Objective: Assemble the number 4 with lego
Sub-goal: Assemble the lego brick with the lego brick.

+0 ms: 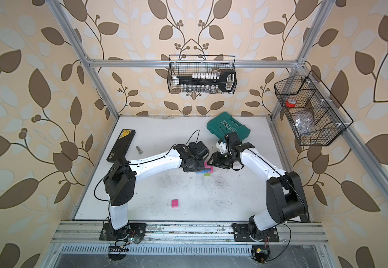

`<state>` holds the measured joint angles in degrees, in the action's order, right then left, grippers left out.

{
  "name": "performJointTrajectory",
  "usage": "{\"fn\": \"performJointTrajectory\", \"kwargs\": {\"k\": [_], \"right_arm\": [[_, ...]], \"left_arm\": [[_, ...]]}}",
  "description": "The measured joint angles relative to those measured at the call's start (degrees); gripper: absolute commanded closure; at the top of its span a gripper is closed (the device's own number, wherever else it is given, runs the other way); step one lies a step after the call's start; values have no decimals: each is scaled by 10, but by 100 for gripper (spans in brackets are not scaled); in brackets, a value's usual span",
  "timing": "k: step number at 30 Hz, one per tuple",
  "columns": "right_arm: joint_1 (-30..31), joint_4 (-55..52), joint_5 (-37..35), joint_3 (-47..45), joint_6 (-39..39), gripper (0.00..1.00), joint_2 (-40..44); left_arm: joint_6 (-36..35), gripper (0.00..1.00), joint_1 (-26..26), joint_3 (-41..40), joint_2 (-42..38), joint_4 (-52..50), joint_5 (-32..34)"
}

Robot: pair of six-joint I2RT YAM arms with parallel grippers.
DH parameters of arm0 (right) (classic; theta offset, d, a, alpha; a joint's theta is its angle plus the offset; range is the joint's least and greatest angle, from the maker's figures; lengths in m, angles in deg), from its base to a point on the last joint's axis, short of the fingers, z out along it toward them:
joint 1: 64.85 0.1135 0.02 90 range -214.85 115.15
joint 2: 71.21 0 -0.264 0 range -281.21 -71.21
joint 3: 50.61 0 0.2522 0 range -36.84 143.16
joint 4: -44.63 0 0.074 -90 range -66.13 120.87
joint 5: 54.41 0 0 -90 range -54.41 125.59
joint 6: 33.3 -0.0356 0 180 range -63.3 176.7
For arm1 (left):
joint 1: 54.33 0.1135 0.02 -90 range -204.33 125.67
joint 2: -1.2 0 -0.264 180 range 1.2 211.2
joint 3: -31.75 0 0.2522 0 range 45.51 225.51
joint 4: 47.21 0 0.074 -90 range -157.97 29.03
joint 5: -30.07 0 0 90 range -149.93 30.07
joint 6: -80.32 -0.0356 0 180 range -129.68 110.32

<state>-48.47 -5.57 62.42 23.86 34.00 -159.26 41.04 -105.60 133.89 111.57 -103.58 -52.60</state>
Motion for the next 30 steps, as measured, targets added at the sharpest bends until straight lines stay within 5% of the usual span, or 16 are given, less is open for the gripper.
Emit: {"fn": "performJointTrajectory", "kwargs": {"k": [7, 24, 30], "right_arm": [[0, 1, 0, 0, 0, 44, 0], [0, 1, 2, 0, 0, 44, 0], [-1, 1, 1, 0, 0, 45, 0]], "left_arm": [[3, 85, 4, 0, 1, -1, -9], [-17, 46, 7, 10, 5, -30, 17], [-33, 42, 7, 11, -3, -37, 40]]}}
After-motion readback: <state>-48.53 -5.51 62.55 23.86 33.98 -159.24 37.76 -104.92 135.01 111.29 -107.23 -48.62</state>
